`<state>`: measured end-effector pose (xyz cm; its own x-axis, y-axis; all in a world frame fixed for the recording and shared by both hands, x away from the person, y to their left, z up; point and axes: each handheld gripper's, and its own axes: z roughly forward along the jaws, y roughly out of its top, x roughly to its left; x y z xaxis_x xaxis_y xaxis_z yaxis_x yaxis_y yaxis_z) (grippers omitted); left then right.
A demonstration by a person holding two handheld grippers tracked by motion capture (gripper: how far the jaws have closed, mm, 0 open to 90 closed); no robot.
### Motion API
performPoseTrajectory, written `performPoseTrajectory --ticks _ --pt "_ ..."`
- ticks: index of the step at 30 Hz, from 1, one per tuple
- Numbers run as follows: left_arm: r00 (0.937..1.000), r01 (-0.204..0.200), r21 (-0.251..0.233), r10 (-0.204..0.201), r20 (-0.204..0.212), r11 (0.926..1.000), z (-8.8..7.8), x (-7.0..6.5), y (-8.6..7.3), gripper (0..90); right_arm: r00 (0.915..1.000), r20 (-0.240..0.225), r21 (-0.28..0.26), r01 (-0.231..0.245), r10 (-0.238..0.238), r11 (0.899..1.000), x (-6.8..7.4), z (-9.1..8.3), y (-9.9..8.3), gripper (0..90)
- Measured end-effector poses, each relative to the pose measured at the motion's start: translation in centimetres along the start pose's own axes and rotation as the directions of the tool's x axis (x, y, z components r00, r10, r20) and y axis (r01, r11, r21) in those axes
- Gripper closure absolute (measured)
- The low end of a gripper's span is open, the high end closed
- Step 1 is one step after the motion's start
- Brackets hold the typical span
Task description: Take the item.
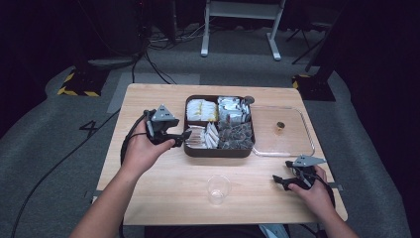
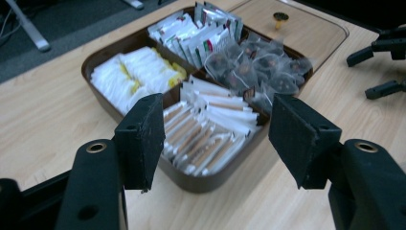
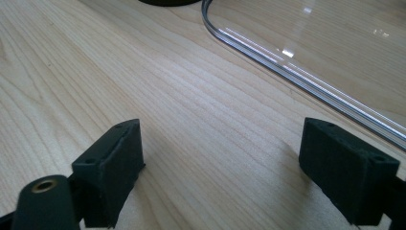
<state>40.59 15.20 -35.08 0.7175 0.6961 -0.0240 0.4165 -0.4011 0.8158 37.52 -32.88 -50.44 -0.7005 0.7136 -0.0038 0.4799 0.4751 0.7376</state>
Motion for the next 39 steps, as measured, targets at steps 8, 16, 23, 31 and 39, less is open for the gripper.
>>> performPoseTrajectory --ticks 8,16,23,31,39 --pt "0.9992 -0.013 -0.033 0.014 0.039 0.9994 2.5 1.0 2.2 37.7 1.0000 0.000 0.000 0.000 0.000 1.000 0.0 0.0 0.0 15.4" --pt "0.9970 -0.016 -0.025 0.017 0.075 0.9996 5.0 1.9 3.5 39.9 1.0000 -0.001 -0.001 0.000 0.000 1.000 0.0 0.0 0.0 15.5" --pt "0.9945 -0.015 -0.017 0.017 0.104 0.9997 7.7 2.7 4.6 40.2 1.0000 -0.001 -0.001 0.000 0.000 1.000 0.0 0.0 0.0 15.5" --pt "0.9959 0.012 0.040 -0.016 0.089 0.9991 11.5 4.2 5.1 41.4 1.0000 -0.001 -0.001 0.002 -0.002 1.000 0.0 0.0 0.0 15.6" --pt "0.9969 0.042 0.109 -0.049 0.061 0.9932 14.1 5.6 4.8 44.7 1.0000 -0.008 -0.002 0.004 -0.004 1.000 0.0 0.0 0.0 16.3"
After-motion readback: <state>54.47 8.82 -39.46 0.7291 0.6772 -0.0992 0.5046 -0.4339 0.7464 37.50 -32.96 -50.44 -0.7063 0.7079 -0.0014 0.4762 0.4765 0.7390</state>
